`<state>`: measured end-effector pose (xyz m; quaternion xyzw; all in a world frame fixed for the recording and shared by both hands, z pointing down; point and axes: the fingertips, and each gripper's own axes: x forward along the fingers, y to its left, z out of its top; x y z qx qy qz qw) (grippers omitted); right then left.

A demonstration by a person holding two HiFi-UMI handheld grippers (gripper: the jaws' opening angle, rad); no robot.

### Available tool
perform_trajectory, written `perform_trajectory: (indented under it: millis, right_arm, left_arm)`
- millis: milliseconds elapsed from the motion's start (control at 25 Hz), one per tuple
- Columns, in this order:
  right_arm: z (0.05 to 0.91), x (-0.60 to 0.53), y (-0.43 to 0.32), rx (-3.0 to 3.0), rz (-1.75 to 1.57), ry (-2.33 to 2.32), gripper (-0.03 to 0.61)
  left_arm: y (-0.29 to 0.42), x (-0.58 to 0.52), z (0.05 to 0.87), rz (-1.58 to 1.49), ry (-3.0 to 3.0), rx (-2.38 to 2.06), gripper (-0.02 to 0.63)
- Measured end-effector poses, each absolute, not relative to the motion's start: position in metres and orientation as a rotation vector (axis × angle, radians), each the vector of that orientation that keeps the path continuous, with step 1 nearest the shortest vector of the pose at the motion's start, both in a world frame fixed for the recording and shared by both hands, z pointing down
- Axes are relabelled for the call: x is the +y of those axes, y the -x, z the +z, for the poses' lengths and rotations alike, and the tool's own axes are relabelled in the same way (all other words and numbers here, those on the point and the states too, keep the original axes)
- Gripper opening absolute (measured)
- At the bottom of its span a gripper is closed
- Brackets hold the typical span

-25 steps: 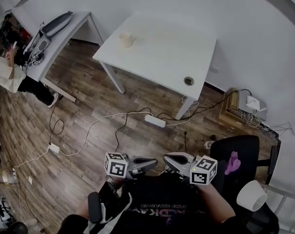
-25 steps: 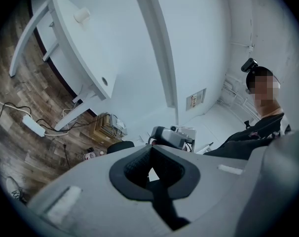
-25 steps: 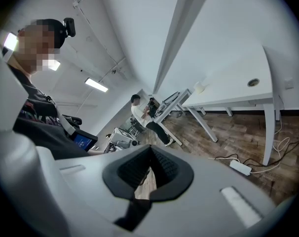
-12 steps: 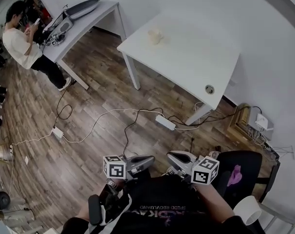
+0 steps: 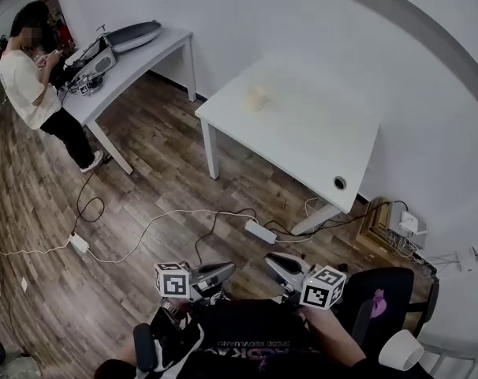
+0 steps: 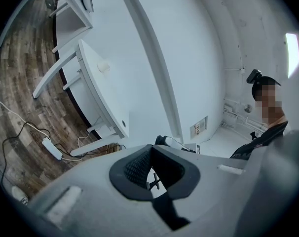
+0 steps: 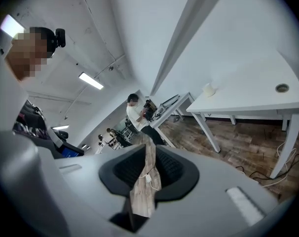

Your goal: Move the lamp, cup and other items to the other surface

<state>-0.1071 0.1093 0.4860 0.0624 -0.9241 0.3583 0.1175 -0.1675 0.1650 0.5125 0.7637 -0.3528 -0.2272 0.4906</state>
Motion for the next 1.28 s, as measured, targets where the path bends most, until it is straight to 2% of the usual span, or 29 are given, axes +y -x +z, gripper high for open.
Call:
perform_trajectory:
  millis: [320, 560, 1040, 1280]
  right_arm:
    - [0.492, 0.087, 0.175, -2.710, 1.060, -0.206, 0.078]
    - [0.495, 0.040, 0.210, -2.695, 0.887, -0.217, 0.092]
    - [0.506, -0.178, 0.259, -2.646, 0.404, -0.221, 0.103]
    - [0.526, -0.306, 0.291, -2.582, 0.175, -0.168, 0.110]
  left_arm:
    - [0.241, 0.177, 0.512, -0.534, -1.882, -0.923, -0.003]
    - [0.281, 0.190, 0.525, -0.611, -1.782, -1.036, -0.003]
    - [0.344, 0.125, 0.513, -0.742, -1.659, -1.341, -0.003]
    - [0.344, 0.074, 0.516, -0.791, -1.575, -1.440, -0.003]
